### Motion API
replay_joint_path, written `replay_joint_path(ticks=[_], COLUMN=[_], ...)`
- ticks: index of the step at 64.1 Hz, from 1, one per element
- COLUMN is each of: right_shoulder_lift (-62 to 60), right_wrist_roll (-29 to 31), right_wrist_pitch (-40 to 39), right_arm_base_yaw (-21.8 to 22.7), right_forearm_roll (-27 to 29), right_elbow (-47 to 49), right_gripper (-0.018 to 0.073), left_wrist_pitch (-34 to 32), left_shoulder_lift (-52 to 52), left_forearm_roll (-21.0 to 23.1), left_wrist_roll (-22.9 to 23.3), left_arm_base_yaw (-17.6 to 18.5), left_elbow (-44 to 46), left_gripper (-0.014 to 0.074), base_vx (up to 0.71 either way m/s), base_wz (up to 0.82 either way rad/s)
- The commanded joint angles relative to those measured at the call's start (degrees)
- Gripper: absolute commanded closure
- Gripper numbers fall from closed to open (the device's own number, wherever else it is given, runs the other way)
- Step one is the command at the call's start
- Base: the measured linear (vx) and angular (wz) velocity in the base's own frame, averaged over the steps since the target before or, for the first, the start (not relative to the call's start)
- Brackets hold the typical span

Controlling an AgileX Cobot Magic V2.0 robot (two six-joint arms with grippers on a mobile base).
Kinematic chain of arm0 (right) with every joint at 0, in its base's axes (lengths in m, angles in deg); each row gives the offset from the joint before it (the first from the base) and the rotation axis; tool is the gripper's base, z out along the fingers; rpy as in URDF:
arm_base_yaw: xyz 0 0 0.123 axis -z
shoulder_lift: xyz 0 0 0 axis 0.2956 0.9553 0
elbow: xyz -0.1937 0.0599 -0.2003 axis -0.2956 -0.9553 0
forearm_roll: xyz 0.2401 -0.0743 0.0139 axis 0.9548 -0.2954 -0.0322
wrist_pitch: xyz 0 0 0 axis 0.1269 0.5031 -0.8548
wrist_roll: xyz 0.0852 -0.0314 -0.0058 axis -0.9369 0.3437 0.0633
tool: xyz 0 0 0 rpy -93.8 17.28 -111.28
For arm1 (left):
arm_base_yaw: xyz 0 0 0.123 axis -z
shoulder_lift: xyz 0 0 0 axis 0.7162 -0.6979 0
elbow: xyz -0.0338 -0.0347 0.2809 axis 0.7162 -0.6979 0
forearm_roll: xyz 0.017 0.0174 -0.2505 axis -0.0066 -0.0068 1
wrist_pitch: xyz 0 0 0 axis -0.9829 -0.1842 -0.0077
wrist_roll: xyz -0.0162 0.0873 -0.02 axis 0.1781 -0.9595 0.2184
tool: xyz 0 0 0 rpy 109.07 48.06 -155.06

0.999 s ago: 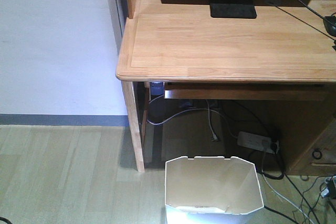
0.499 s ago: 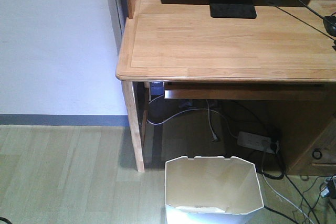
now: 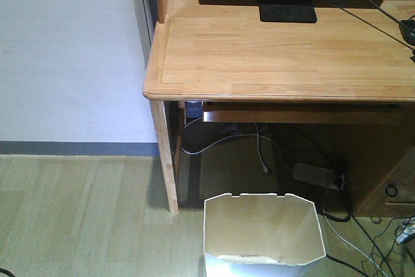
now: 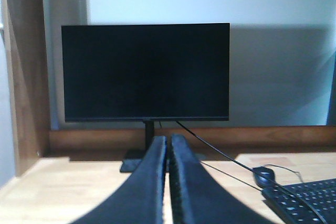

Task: Move trash bin to bedside with robot

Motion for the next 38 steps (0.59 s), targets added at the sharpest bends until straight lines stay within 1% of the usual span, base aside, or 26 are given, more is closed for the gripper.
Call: replay_joint_path(ticks=[1, 6, 12, 19, 38], right_shoulder_lift=[6.7, 10.5, 14.1, 15.8, 15.8], right_wrist_roll=[1.8, 1.7, 1.4, 1.5, 1.5], right_wrist_pitch=[0.2, 3.8, 8.2, 11.9, 11.9], right_arm_base_yaw=[0.1, 0.1, 0.1, 0.1, 0.1], right_forearm_roll=[-0.6, -0.6, 0.7, 1.2, 1.1], right_elbow=[7.3, 10.9, 14.0, 15.2, 15.2], right_gripper=[0.0567, 0.0567, 0.0567, 0.0567, 0.0567], left_wrist_pitch=[-4.3, -4.3, -4.3, -4.3, -4.3], left_shoulder_lift=[0.9, 0.9, 0.9, 0.9, 0.9], left_forearm_roll=[0.5, 0.5, 0.5, 0.5, 0.5], left_wrist_roll=[0.8, 0.8, 0.8, 0.8, 0.8], left_arm_base_yaw=[0.4, 0.4, 0.4, 0.4, 0.4], left_elbow=[-0.7, -0.7, -0.7, -0.7, -0.7], left_gripper=[0.0603, 0.0603, 0.0603, 0.0603, 0.0603], base_vx=[0.0, 0.0, 0.0, 0.0, 0.0], base_wz=[0.0, 0.0, 0.0, 0.0, 0.0])
